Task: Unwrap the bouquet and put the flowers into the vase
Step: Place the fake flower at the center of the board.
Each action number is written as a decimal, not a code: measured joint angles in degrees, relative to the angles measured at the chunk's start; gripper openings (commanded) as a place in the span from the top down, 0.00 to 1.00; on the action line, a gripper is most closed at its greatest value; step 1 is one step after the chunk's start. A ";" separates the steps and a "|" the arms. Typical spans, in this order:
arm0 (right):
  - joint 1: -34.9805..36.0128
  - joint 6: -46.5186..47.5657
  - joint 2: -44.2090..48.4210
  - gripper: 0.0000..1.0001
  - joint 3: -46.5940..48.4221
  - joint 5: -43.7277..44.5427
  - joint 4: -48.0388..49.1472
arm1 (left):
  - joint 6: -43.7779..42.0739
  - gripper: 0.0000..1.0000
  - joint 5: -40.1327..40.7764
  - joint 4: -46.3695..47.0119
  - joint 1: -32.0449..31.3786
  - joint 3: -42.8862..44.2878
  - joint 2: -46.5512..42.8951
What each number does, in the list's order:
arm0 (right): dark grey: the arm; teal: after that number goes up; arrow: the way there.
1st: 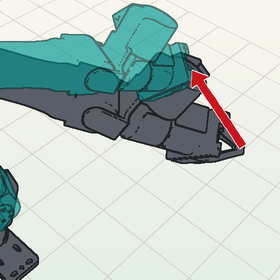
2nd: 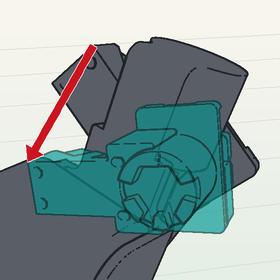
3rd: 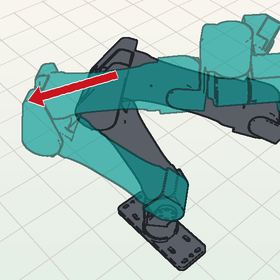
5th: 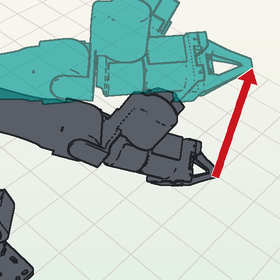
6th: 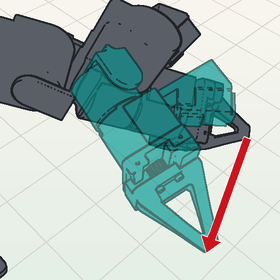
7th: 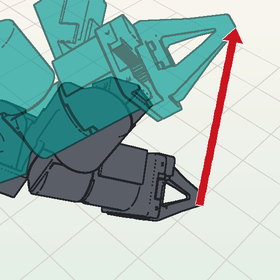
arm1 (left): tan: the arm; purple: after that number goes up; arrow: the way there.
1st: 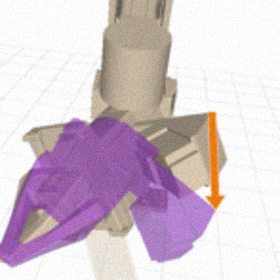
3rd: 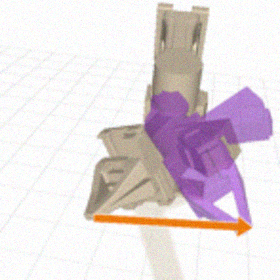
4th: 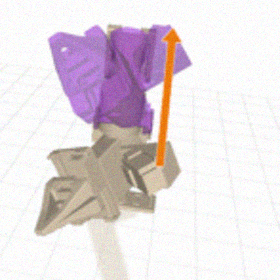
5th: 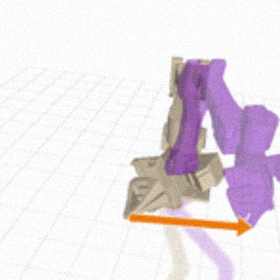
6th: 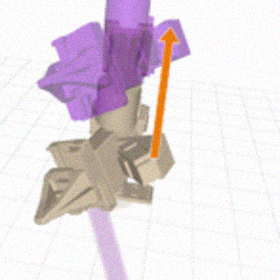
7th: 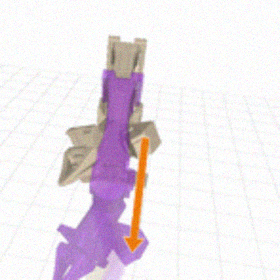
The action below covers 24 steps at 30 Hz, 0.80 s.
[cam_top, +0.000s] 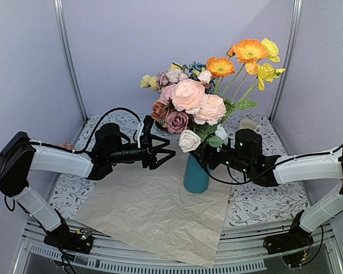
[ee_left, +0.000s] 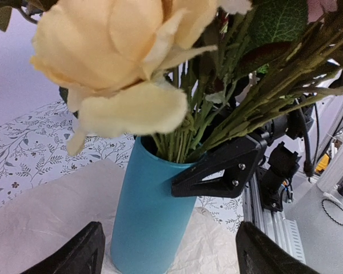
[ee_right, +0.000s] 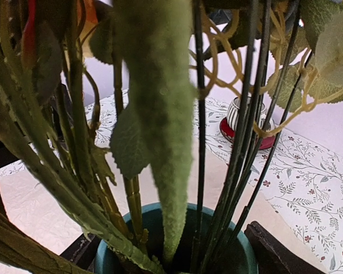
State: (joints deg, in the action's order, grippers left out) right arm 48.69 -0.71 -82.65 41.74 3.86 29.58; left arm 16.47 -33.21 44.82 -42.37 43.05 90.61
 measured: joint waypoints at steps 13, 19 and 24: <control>-3.26 0.50 0.09 0.40 3.89 -1.22 -7.08 | -1.70 0.19 4.39 -5.44 -0.02 -5.38 -10.01; -7.54 4.11 -2.95 0.42 10.67 -0.94 -14.19 | -2.84 0.18 9.40 -12.04 0.00 -10.27 -20.33; -11.56 5.92 -4.17 0.42 13.99 -1.46 -17.16 | -3.23 0.17 13.88 -17.73 0.04 -15.04 -29.79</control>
State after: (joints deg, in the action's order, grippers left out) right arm 37.12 5.21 -86.83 55.72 2.39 12.43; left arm 13.23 -19.33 27.09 -42.33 28.01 60.82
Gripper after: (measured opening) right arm 0.783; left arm 0.826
